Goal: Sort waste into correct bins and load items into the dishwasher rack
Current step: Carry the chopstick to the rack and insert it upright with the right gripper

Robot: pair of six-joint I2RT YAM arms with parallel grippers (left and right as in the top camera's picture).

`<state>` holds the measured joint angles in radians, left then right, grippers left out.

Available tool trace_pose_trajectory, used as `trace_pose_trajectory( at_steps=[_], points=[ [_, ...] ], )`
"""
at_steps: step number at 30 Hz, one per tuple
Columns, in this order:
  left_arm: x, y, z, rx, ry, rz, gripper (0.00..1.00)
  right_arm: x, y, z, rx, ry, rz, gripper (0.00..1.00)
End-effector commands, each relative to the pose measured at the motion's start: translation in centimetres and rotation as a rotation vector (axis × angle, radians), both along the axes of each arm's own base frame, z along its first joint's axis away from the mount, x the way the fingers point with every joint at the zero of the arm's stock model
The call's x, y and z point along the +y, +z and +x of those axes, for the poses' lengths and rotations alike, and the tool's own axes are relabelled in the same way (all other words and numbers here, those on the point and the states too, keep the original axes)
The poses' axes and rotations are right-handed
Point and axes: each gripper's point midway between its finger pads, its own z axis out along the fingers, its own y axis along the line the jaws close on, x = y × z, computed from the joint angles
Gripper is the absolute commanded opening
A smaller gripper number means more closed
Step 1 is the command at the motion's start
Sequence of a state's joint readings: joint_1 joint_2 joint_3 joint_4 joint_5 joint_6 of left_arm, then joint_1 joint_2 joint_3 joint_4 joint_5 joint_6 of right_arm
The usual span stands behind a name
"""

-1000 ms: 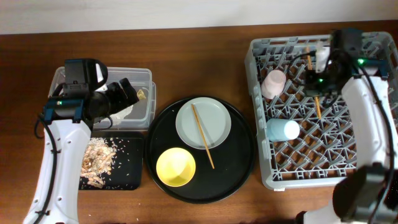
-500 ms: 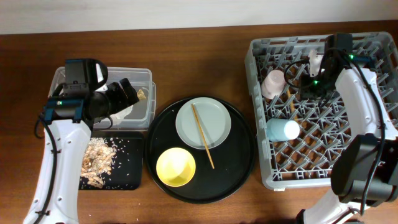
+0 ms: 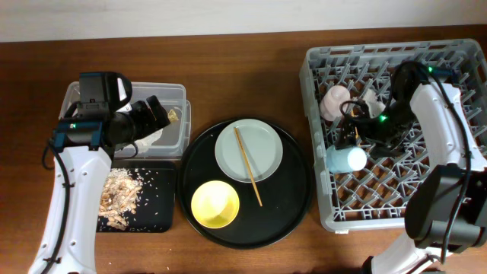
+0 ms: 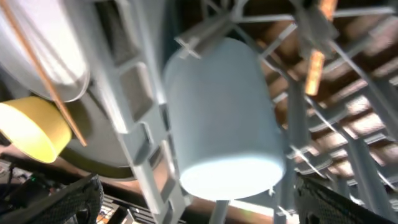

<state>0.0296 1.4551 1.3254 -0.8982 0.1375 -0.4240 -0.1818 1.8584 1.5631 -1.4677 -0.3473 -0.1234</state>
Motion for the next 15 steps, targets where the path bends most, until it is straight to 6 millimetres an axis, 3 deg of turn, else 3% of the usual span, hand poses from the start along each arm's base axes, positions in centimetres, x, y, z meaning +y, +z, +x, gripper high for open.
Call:
trace_pose_trajectory(
  at_steps=[1,8,15],
  points=[
    [0.0,-0.3,-0.1,0.010,0.009,0.001,0.99,-1.4,-0.7,-1.1,0.073,-0.040,-0.089,0.99],
    [0.0,-0.3,-0.1,0.010,0.009,0.001,0.99,-0.8,-2.7,-2.1,0.109,-0.042,-0.079,0.99],
    [0.0,-0.3,-0.1,0.010,0.009,0.001,0.99,1.2,-2.0,-1.3,0.080,-0.069,0.048,0.99]
  ],
)
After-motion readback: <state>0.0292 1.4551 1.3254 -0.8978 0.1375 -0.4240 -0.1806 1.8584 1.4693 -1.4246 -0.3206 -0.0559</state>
